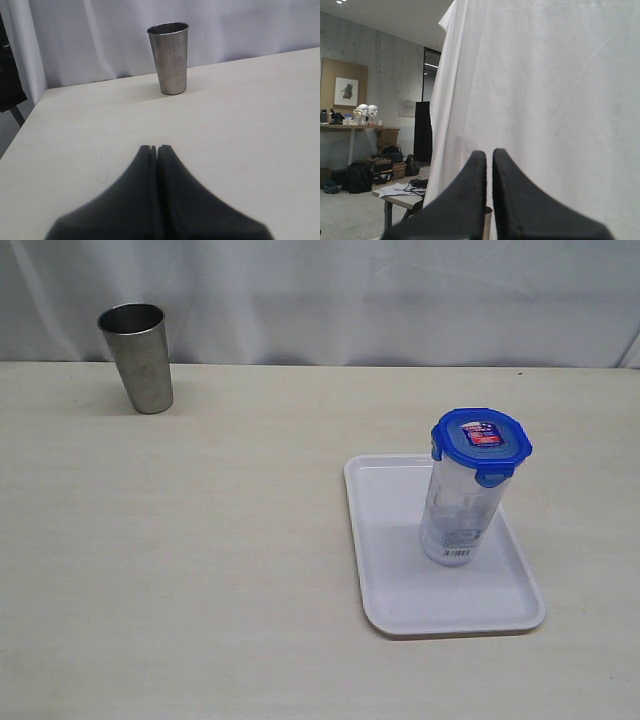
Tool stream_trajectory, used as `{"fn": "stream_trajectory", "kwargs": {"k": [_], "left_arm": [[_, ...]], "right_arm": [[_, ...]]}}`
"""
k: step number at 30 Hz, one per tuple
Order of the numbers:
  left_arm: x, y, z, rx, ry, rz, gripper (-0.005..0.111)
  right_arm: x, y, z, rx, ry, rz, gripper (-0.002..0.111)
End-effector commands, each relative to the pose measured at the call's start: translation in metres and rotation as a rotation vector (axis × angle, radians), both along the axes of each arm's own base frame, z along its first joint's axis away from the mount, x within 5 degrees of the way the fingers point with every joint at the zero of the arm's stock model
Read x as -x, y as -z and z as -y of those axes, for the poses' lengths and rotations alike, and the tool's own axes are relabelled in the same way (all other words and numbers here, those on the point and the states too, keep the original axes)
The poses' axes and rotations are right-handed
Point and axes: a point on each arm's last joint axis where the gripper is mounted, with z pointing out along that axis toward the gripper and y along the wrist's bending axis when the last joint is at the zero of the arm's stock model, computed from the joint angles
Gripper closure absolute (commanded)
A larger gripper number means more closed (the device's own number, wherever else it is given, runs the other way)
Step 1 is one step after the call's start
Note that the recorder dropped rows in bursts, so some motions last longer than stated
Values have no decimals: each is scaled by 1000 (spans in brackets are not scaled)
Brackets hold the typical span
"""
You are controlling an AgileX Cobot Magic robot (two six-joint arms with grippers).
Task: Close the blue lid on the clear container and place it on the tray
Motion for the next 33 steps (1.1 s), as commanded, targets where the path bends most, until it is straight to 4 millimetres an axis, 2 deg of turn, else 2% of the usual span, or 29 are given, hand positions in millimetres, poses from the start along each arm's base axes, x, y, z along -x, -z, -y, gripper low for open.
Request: {"fn": "stream_trajectory", "kwargs": {"k": [1, 7, 33], "left_arm": [[0, 1, -1, -6, -8, -4, 107], [0, 2, -3, 17, -67, -15, 107], [0, 2, -4, 23, -80, -18, 107]], "right_arm": [[0, 1, 0, -3, 0, -3, 104], [0, 1, 0, -3, 0, -3, 104], [0, 1, 0, -3, 0, -3, 104]]}}
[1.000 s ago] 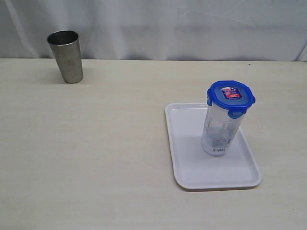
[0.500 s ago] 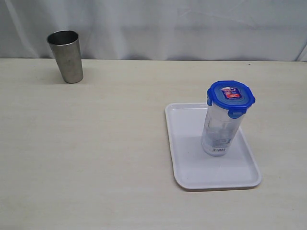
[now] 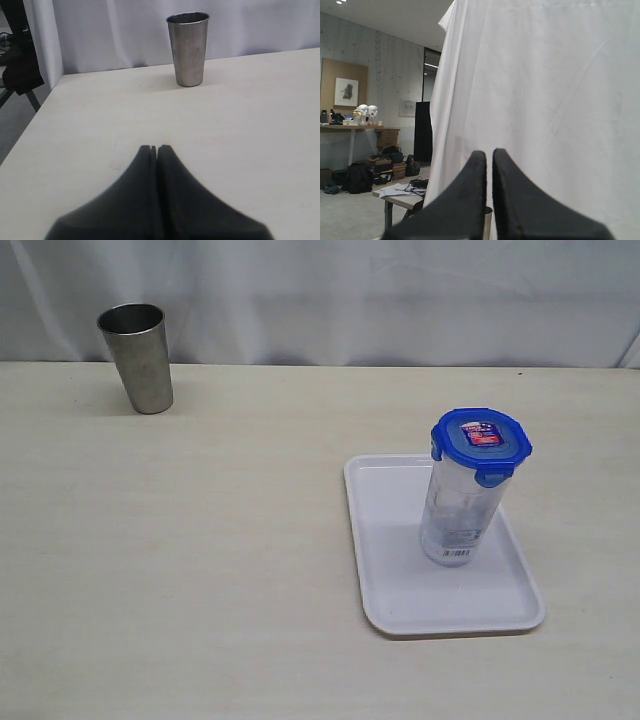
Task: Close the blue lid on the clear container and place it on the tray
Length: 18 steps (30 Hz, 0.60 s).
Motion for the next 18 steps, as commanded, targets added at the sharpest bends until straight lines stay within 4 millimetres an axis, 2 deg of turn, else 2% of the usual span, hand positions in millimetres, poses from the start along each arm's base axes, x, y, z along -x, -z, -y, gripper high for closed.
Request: {"fn": "stream_trajectory", "kwargs": {"k": [1, 14, 18], "left_arm": [[0, 0, 0, 6, -6, 9, 107], [0, 0, 0, 6, -6, 9, 107], [0, 0, 0, 6, -6, 9, 107]], "right_arm": [[0, 1, 0, -2, 1, -2, 104], [-1, 2, 0, 1, 0, -6, 104], [-2, 2, 1, -41, 52, 41, 104]]}}
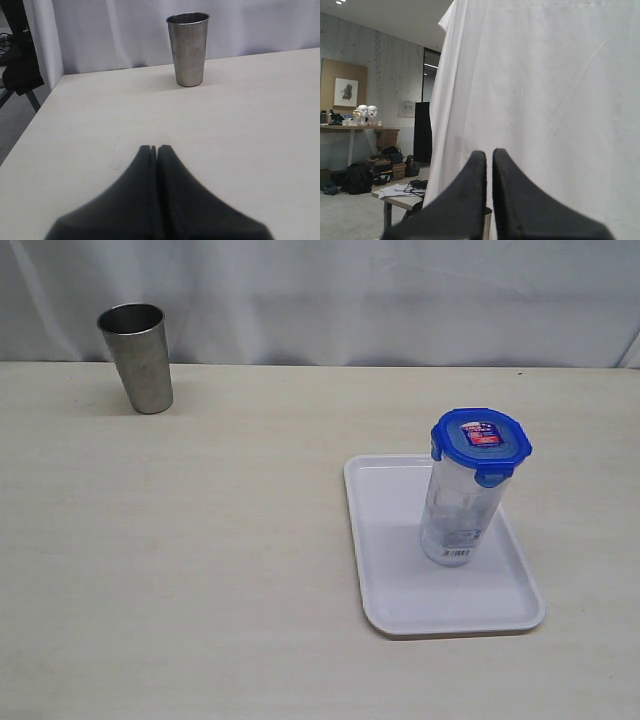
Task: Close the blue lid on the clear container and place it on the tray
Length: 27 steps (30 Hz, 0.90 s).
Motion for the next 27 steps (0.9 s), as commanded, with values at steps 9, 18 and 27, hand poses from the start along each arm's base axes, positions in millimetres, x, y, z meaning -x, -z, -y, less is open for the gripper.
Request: {"fn": "stream_trajectory", "kwargs": {"k": [9, 18, 27], "left_arm": [[0, 0, 0, 6, -6, 7, 107], [0, 0, 0, 6, -6, 7, 107], [0, 0, 0, 6, -6, 7, 107]], "right_arm": [[-22, 43, 12, -88, 551, 112, 104], [-35, 85, 14, 143, 734, -19, 104], [-40, 116, 16, 260, 719, -357, 104]]}}
